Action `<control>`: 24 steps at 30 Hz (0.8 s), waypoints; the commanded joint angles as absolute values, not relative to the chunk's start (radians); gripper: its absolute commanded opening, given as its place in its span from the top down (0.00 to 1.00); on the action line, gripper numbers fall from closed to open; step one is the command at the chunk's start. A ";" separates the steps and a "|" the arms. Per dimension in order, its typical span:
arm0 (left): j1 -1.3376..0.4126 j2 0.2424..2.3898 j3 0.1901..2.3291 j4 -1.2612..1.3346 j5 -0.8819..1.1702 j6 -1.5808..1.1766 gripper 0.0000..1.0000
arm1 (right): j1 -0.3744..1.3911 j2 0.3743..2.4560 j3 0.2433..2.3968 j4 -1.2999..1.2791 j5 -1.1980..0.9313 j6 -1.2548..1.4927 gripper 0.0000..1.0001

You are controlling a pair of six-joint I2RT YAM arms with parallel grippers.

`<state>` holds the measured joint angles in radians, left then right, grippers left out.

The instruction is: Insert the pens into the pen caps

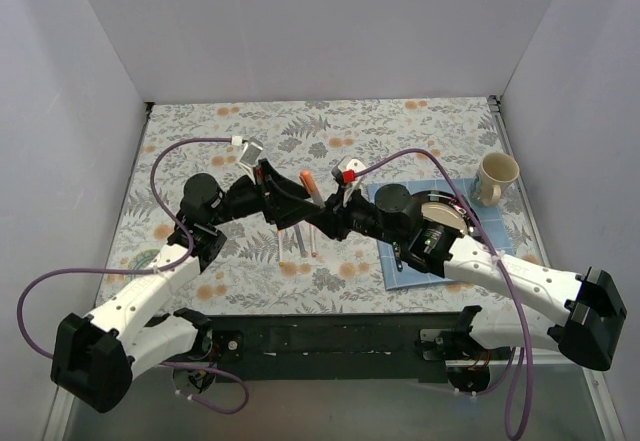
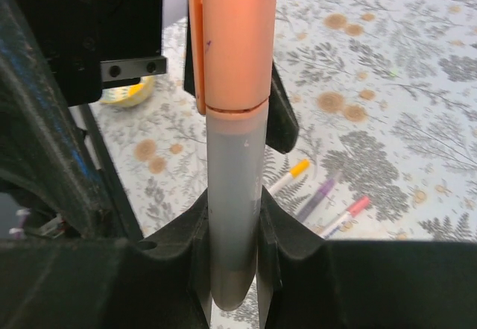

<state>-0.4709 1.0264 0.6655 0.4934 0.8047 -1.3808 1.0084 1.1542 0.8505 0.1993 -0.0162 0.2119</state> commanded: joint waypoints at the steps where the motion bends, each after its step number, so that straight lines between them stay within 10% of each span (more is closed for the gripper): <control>1: -0.476 0.953 0.727 0.399 0.844 -1.296 0.26 | 1.011 1.114 0.842 0.310 -0.179 0.258 0.99; 24: -0.474 0.816 0.739 0.431 0.790 -1.374 0.27 | 1.009 1.092 0.782 0.465 -0.459 0.406 0.99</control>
<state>-0.4717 0.8284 0.7200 0.4118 0.8143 -1.3670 1.0084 1.0992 0.7933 0.3794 -0.4080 0.3786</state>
